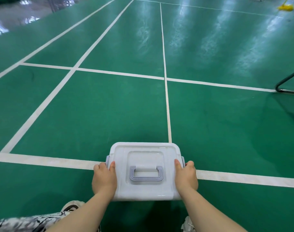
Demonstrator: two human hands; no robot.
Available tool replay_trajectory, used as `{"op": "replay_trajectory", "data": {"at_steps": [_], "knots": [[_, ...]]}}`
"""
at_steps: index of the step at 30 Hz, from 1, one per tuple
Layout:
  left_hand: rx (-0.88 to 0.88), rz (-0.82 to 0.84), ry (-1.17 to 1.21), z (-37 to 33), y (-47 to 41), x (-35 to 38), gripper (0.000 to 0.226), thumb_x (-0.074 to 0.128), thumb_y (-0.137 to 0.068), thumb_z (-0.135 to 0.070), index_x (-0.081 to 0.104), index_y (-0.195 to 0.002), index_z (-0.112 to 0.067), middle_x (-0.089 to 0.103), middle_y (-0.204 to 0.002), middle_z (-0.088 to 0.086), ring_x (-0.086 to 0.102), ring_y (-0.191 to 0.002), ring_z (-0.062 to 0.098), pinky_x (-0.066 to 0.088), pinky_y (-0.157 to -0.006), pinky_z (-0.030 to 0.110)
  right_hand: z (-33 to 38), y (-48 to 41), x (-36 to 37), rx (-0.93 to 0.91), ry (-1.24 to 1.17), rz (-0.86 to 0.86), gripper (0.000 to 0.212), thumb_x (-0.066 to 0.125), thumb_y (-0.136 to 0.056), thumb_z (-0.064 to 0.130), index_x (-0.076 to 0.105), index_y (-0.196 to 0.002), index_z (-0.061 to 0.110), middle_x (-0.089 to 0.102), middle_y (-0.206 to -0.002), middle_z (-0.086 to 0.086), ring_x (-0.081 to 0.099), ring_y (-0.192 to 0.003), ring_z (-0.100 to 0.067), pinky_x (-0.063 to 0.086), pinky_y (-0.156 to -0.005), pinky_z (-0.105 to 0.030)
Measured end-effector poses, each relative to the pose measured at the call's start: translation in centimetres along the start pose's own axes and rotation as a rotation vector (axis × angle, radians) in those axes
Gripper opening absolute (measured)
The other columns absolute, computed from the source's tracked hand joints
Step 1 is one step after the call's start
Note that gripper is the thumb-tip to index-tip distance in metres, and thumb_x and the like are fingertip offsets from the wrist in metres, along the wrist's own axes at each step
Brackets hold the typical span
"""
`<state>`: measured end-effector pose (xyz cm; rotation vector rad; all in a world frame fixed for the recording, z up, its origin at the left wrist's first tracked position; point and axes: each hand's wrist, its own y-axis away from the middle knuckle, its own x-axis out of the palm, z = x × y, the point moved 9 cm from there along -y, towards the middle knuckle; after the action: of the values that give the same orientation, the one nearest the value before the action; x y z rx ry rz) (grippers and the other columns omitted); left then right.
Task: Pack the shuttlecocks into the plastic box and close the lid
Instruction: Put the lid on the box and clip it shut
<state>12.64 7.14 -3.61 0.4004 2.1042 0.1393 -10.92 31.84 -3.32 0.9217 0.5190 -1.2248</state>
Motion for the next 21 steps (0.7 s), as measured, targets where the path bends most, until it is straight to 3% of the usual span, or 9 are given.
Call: {"op": "replay_trajectory", "data": {"at_steps": [5,14,18,21], "knots": [[0.020,-0.031,0.016,-0.5,-0.1,-0.2,0.037,0.038,-0.097,-0.035,0.051,-0.091,-0.001,0.049,-0.107,0.017,0.047,-0.074,0.030,0.037,-0.065,0.035,0.5,-0.1,0.1,-0.049,0.021,-0.016,0.039,0.041,-0.094,0.047,0.040,-0.091,0.008,0.054,-0.100,-0.011,0.051,-0.078,-0.029,0.039,-0.064,-0.035],[0.031,-0.042,-0.023,-0.2,-0.2,-0.1,0.038,0.037,-0.098,-0.036,0.051,-0.093,-0.001,0.049,-0.108,0.017,0.049,-0.076,0.031,0.038,-0.066,0.035,1.8,0.3,-0.3,-0.153,0.122,-0.019,0.033,0.037,-0.097,0.040,0.038,-0.083,0.010,0.051,-0.091,-0.007,0.049,-0.075,-0.027,0.037,-0.061,-0.033],[0.012,-0.036,-0.048,-0.3,0.0,-0.2,0.040,0.036,-0.097,-0.037,0.052,-0.101,0.000,0.050,-0.113,0.018,0.055,-0.091,0.036,0.040,-0.071,0.038,1.8,0.1,0.0,-0.103,0.154,0.103,0.034,0.035,-0.098,0.041,0.043,-0.100,0.008,0.056,-0.107,-0.010,0.056,-0.088,-0.030,0.041,-0.066,-0.034],[0.005,-0.083,-0.007,-1.1,0.4,-1.5,0.035,0.043,-0.095,-0.031,0.055,-0.108,-0.001,0.054,-0.116,0.021,0.050,-0.105,0.037,0.042,-0.083,0.043,1.6,0.6,-0.1,-0.029,0.152,0.156,0.037,0.034,-0.098,0.038,0.044,-0.117,0.007,0.053,-0.124,-0.011,0.054,-0.110,-0.032,0.045,-0.085,-0.039]]}}
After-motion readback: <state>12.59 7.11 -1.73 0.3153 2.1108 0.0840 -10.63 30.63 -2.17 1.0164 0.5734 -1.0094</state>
